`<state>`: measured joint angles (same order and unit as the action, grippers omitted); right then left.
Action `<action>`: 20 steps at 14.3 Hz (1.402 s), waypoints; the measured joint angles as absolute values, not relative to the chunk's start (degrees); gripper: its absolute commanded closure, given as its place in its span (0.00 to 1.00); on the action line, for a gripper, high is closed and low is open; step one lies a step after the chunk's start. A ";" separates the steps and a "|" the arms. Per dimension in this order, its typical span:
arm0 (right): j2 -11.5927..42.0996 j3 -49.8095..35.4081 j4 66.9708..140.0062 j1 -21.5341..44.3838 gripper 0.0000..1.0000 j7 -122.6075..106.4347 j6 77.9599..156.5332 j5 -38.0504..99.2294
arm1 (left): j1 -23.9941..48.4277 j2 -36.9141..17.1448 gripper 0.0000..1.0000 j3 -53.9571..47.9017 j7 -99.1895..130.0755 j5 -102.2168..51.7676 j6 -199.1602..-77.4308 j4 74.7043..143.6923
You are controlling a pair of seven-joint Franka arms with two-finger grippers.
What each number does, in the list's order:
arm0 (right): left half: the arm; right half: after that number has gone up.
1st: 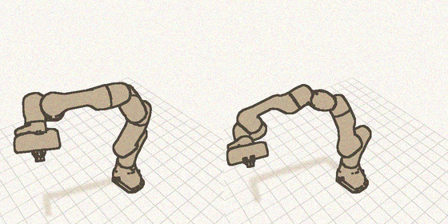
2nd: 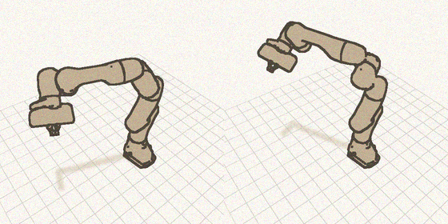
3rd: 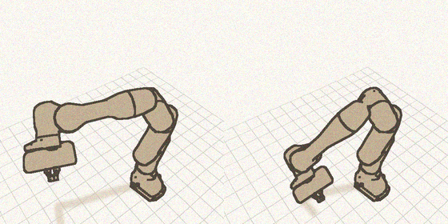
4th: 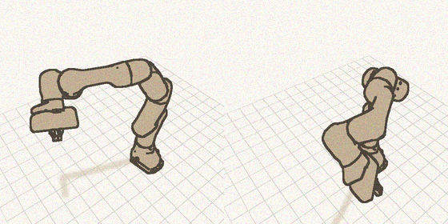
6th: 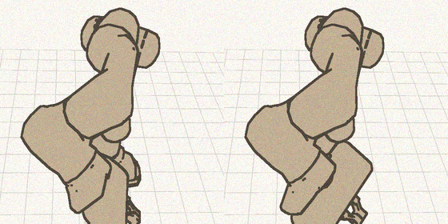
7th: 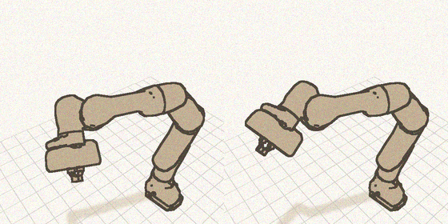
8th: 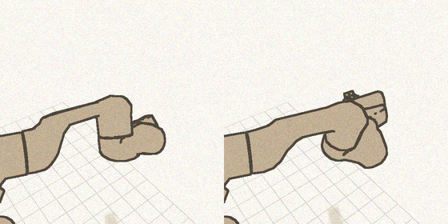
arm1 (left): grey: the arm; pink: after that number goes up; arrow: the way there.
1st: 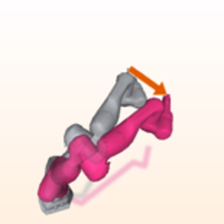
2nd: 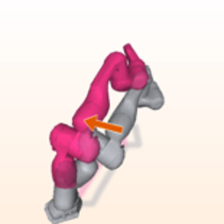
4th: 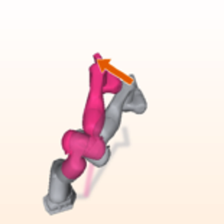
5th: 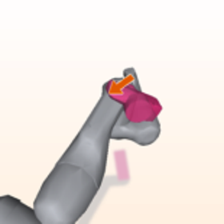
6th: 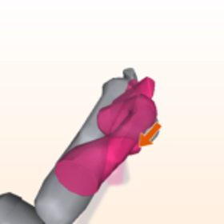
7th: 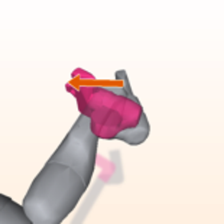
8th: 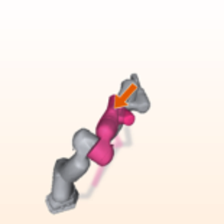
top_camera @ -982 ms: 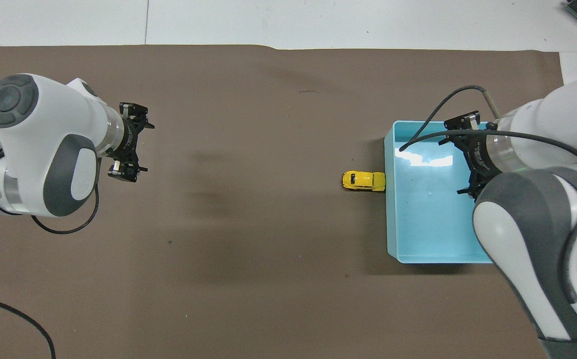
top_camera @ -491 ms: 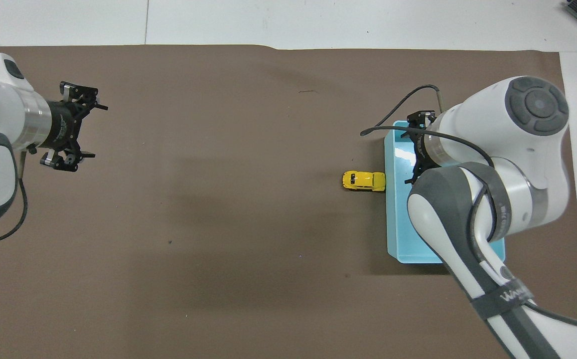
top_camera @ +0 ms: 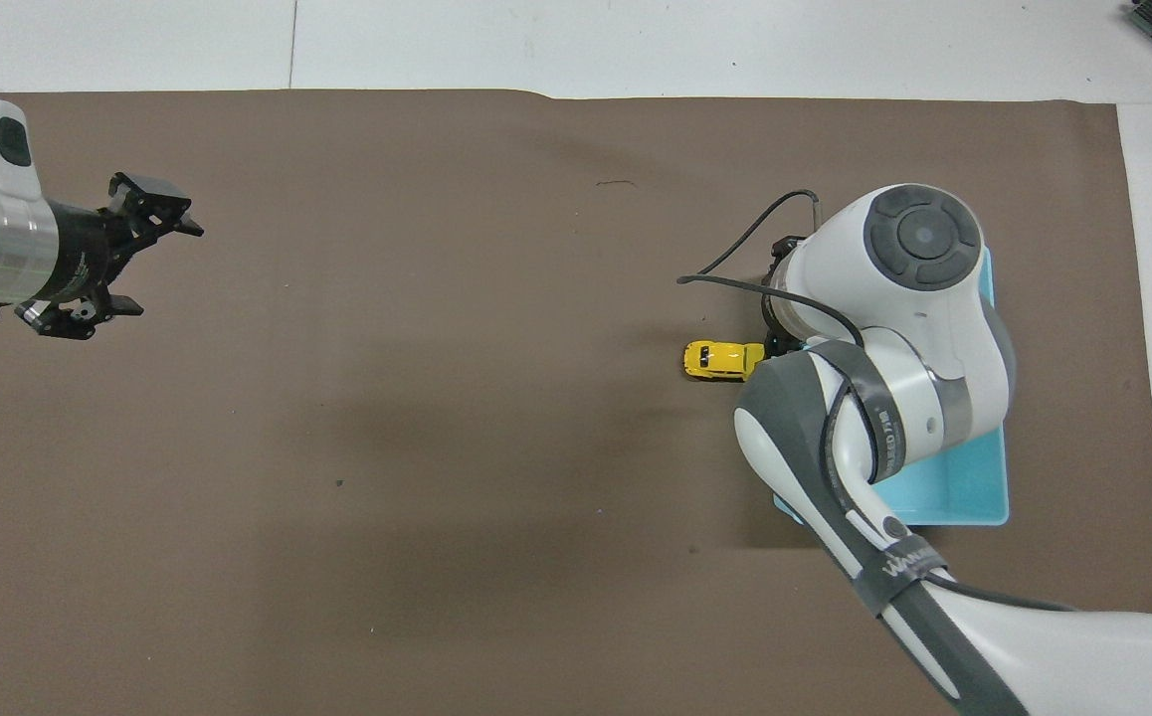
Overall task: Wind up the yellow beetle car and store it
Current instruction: 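Grasp the car with the right gripper and carry it over the bin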
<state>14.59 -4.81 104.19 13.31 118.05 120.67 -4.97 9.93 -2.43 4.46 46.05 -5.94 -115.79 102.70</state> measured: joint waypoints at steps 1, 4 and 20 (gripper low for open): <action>15.39 -4.81 104.26 13.99 0.00 119.12 121.06 -6.34 | 9.83 -2.18 0.00 4.48 42.70 -5.93 -114.51 102.56; 18.53 -4.81 104.50 16.13 0.00 123.16 122.64 -12.15 | 9.13 -1.52 0.00 4.50 30.83 -5.91 -110.84 101.69; 20.74 -4.81 111.39 17.73 1.00 122.89 131.58 -16.42 | 6.55 4.34 0.00 3.65 4.07 -2.33 -91.34 94.79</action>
